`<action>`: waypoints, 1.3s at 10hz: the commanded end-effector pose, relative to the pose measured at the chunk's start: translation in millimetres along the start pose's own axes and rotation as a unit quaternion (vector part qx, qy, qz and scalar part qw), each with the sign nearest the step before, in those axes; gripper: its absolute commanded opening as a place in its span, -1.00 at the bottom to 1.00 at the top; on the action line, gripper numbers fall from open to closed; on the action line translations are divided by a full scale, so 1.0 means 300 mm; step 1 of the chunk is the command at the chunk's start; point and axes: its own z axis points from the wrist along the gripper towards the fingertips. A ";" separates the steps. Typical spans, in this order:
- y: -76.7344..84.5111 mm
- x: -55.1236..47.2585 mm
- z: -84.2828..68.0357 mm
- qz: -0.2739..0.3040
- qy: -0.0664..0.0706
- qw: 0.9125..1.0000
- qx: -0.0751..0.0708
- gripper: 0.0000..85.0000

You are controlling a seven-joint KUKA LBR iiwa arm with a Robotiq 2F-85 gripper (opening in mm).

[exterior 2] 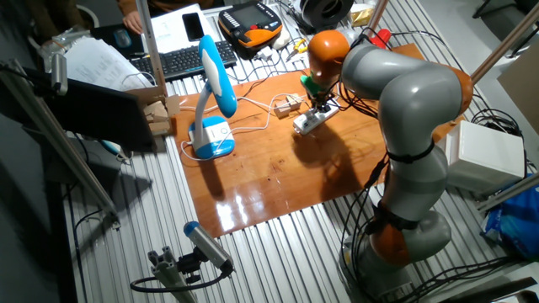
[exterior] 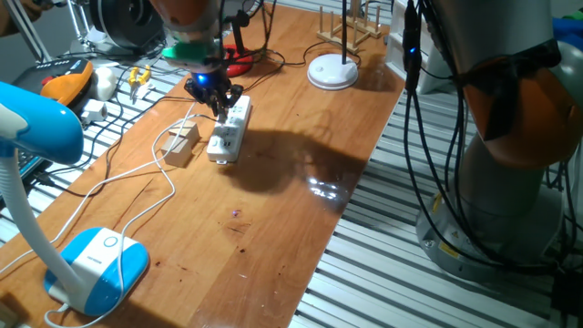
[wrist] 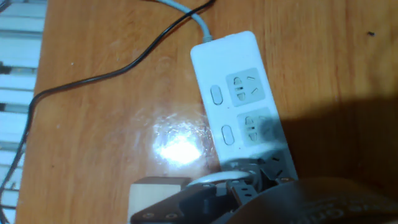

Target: Plug in the power cord of the desk lamp, turn on the socket, and light up the desk lamp

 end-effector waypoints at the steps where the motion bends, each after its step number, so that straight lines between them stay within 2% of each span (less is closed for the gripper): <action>1: -0.001 0.001 0.002 -0.002 0.000 1.000 0.001 -1.00; 3: -0.007 0.005 0.010 0.000 -0.003 1.000 0.000 -1.00; 6: -0.022 0.033 0.027 0.010 -0.007 1.000 -0.003 -1.00; 13: -0.031 0.027 0.038 0.016 -0.012 1.000 -0.009 -1.00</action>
